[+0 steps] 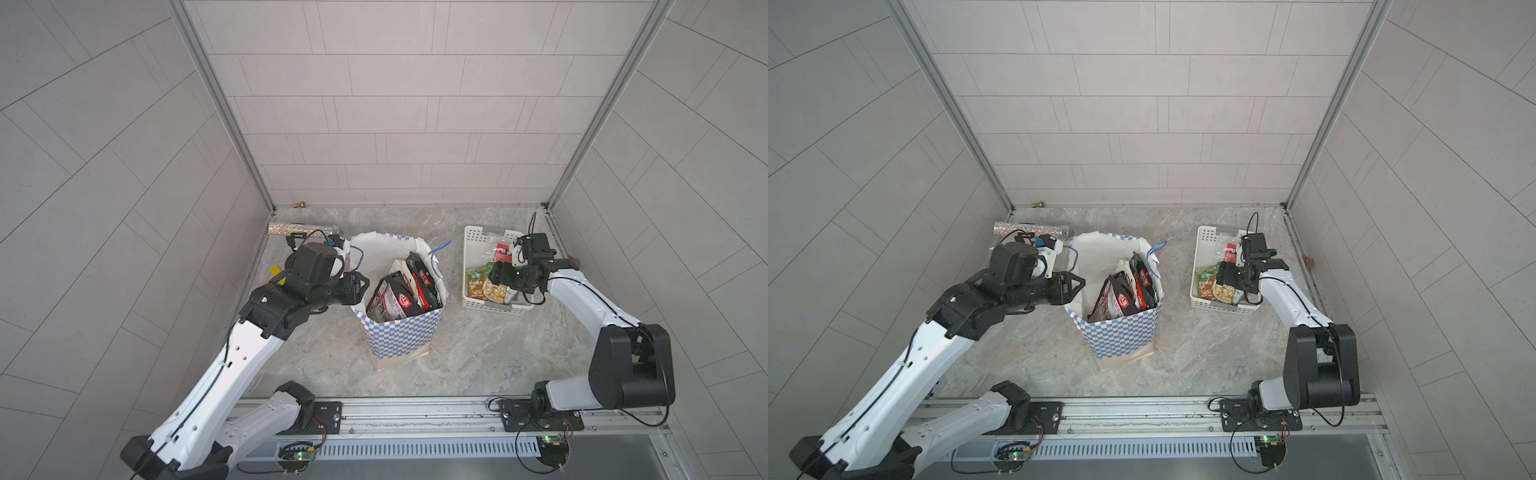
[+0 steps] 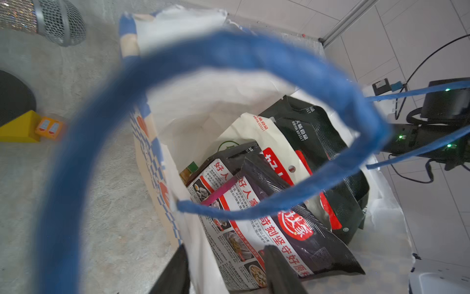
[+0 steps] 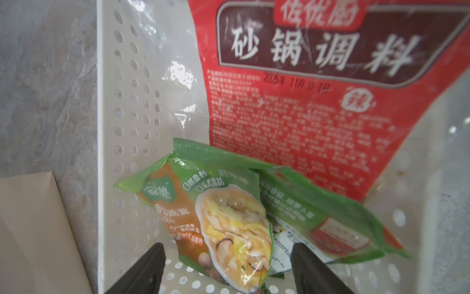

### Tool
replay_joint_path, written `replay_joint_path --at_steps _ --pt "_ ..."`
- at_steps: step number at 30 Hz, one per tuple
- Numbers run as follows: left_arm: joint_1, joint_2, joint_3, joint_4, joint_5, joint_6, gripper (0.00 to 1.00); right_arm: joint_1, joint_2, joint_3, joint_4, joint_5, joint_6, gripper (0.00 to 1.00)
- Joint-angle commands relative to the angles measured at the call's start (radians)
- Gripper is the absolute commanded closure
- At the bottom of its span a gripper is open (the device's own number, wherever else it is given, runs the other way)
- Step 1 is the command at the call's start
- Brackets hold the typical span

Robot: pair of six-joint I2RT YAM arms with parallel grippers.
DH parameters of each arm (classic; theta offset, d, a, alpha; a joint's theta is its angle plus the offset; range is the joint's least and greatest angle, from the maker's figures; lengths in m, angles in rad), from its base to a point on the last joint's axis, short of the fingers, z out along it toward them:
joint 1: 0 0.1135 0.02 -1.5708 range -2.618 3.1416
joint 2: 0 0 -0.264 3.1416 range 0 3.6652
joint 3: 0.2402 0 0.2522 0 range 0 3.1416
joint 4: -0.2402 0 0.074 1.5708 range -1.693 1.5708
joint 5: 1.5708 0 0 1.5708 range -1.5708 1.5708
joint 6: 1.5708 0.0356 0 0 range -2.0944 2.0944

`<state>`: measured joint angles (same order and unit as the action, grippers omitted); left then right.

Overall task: Place the condiment packets inside the bag
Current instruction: Pick up the condiment packet from the storage box.

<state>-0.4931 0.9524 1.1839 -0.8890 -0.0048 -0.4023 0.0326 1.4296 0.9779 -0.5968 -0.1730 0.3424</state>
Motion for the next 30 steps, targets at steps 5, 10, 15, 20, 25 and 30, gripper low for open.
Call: replay_joint_path --at_steps 5,10,15,20,25,30 --pt "0.002 -0.053 0.049 -0.102 -0.109 0.008 0.4 -0.002 0.072 -0.046 0.153 -0.05 -0.014 0.24" --pt "0.001 -0.06 0.031 -0.142 -0.115 0.0 0.39 -0.001 0.055 -0.086 0.193 -0.058 -0.017 0.46" --pt "0.002 -0.083 0.007 -0.161 -0.11 -0.015 0.38 -0.001 -0.034 -0.125 0.232 -0.032 -0.015 0.92" --pt "0.002 -0.111 -0.012 -0.143 -0.078 -0.044 0.37 -0.002 -0.176 -0.142 0.232 0.004 0.003 1.0" --pt "0.002 -0.115 -0.042 -0.127 -0.064 -0.072 0.37 0.001 -0.386 -0.143 0.212 0.02 0.034 1.0" --pt "0.002 -0.126 -0.055 -0.087 -0.05 -0.102 0.37 0.06 -0.585 -0.084 0.186 0.025 0.05 1.0"
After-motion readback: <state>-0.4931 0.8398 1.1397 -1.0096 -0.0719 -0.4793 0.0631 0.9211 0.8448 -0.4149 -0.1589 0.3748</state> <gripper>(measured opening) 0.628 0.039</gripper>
